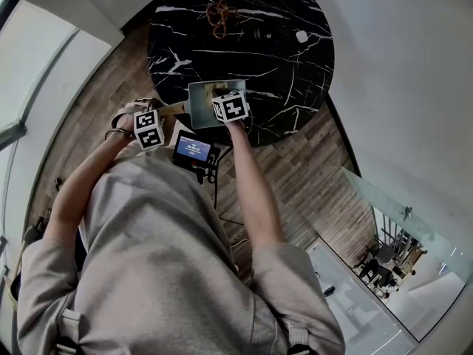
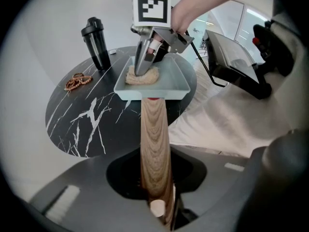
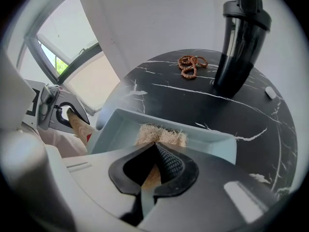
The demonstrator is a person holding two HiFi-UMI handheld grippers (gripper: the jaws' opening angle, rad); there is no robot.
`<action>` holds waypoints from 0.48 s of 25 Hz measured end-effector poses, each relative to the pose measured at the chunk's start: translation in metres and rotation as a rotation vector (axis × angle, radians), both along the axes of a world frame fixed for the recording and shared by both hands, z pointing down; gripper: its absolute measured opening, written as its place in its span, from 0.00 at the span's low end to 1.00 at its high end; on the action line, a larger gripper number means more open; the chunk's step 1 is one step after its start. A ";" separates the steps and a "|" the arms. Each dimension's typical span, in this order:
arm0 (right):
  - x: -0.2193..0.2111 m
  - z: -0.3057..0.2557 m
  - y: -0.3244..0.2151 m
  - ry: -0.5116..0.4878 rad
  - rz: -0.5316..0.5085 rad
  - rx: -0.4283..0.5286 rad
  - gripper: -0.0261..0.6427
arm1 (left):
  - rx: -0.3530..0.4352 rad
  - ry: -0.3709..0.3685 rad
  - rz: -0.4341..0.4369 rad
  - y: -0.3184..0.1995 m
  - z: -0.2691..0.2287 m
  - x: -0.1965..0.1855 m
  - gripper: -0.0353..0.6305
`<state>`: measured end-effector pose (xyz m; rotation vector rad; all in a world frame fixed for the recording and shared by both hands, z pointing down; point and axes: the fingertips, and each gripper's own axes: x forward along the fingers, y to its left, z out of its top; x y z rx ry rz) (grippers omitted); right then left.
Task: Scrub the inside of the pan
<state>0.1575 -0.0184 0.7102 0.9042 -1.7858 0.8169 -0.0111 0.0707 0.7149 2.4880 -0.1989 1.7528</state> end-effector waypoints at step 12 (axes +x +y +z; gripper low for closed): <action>-0.048 0.001 0.003 -0.074 -0.078 -0.030 0.07 | 0.024 -0.010 -0.009 -0.003 0.003 -0.004 0.17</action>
